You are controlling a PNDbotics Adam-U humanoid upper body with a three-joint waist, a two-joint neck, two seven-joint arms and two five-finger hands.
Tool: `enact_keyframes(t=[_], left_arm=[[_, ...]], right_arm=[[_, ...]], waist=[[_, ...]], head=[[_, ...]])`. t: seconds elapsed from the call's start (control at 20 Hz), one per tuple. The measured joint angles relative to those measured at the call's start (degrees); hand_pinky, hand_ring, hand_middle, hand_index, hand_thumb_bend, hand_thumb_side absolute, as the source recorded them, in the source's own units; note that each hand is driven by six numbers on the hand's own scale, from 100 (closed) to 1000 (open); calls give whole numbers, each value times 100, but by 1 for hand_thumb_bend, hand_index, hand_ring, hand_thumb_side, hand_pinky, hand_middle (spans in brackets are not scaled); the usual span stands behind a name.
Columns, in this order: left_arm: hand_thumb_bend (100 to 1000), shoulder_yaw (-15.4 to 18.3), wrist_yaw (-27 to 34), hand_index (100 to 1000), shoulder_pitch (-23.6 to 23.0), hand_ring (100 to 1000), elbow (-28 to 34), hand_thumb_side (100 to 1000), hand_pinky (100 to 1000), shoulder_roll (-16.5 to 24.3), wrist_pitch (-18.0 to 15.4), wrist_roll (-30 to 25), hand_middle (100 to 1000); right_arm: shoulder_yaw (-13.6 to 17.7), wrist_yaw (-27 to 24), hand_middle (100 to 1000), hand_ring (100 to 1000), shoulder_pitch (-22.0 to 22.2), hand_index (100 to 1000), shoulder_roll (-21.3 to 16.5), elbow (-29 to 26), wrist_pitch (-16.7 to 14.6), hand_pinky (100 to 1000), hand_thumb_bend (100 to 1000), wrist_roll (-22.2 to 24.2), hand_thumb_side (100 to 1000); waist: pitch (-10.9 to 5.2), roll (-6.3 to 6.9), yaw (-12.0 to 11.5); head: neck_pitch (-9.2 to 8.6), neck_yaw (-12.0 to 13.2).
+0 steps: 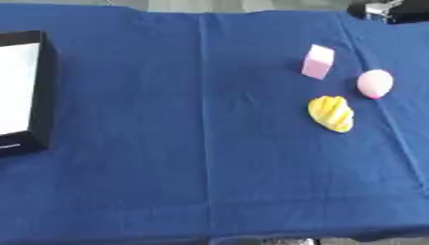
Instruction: Pick up the objects with one hand, pass them to the other hand, and then place them into the box on the other side of the table.
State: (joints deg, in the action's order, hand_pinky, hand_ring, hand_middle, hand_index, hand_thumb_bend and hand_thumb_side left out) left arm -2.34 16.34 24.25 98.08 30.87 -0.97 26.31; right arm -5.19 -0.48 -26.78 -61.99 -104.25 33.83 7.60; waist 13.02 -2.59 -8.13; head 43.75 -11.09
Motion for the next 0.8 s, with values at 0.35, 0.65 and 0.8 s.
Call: enact_keyframes(t=[0.35, 0.65, 0.8], left_arm=[[100, -2, -7, 769, 3, 589, 2, 746, 624, 28, 13, -10, 610], [100, -2, -8, 769, 4, 589, 9, 748, 625, 29, 28, -2, 609], [100, -2, -8, 768, 24, 588, 21, 749, 625, 29, 35, 5, 609]], right_arm=[[-277, 537, 856, 854, -384, 847, -145, 475, -166, 847, 615, 915, 431], [-375, 975, 861, 858, -570, 856, -136, 869, -426, 855, 620, 1510, 425], [-422, 1119, 863, 860, -653, 860, -114, 1007, -520, 857, 621, 1672, 423]], waist=[[20, 10, -50], [66, 44, -74], [93, 46, -86]], head=[[-5, -20], [-17, -30], [-53, -46]])
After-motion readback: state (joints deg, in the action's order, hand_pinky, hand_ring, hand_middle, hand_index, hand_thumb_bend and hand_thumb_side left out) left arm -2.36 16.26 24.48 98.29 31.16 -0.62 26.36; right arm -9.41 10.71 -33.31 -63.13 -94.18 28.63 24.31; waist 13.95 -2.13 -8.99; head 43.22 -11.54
